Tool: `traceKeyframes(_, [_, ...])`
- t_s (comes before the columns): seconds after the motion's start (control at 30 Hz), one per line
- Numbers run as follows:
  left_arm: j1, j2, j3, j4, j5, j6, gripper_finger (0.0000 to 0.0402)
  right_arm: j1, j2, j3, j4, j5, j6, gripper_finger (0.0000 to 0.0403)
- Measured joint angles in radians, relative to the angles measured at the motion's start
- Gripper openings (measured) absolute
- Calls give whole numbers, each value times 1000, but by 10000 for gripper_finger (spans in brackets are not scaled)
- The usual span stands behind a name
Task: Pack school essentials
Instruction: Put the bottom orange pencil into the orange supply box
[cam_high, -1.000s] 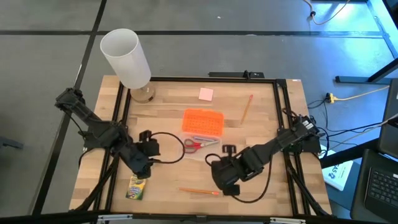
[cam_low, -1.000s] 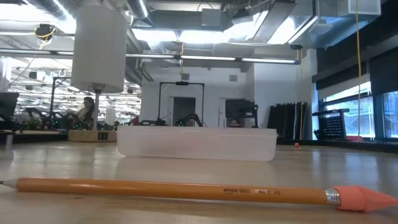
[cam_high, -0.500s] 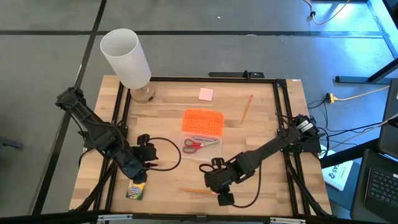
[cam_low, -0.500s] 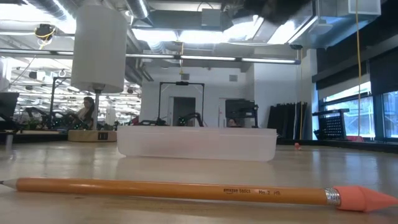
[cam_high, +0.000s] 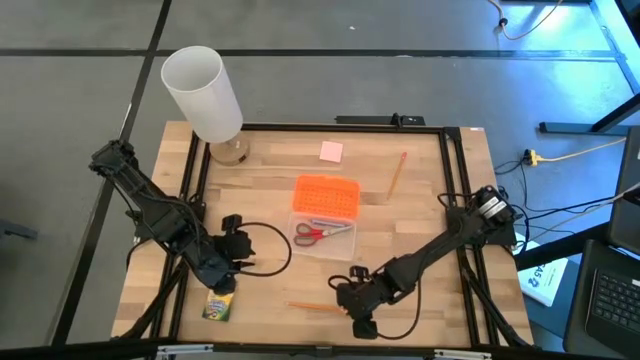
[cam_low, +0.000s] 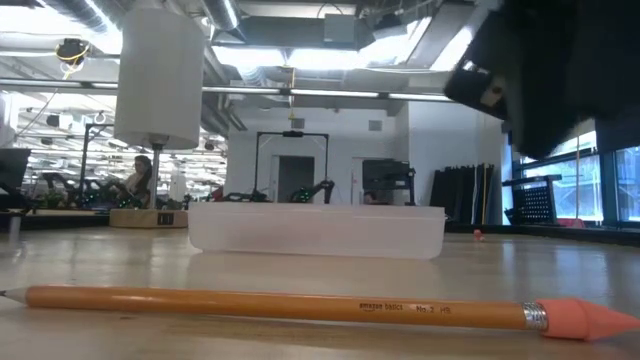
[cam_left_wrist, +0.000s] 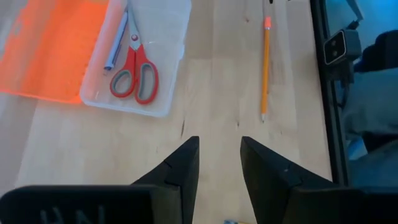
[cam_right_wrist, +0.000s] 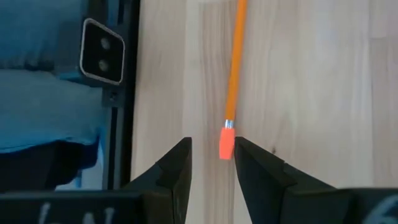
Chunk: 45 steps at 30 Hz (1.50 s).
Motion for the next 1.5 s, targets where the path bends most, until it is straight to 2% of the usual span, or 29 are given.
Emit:
traceKeyframes(0.3, [-10, 0, 0, 4, -15, 92, 110, 34, 7, -2, 16, 178, 27, 123])
traceKeyframes(0.6, [-44, 0, 0, 83, 39, 210, 110, 36, 54, -1, 19, 168, 76, 123])
traceKeyframes(1.17, [-43, 0, 0, 84, 40, 215, 110, 76, 110, -1, 59, 166, 70, 123])
traceKeyframes(1.3, [-44, 0, 0, 84, 60, 215, 110, 81, 133, -1, 55, 205, 69, 123])
traceKeyframes(1.5, [-44, 0, 0, 85, 70, 207, 110, 81, 147, 0, 53, 209, 69, 123])
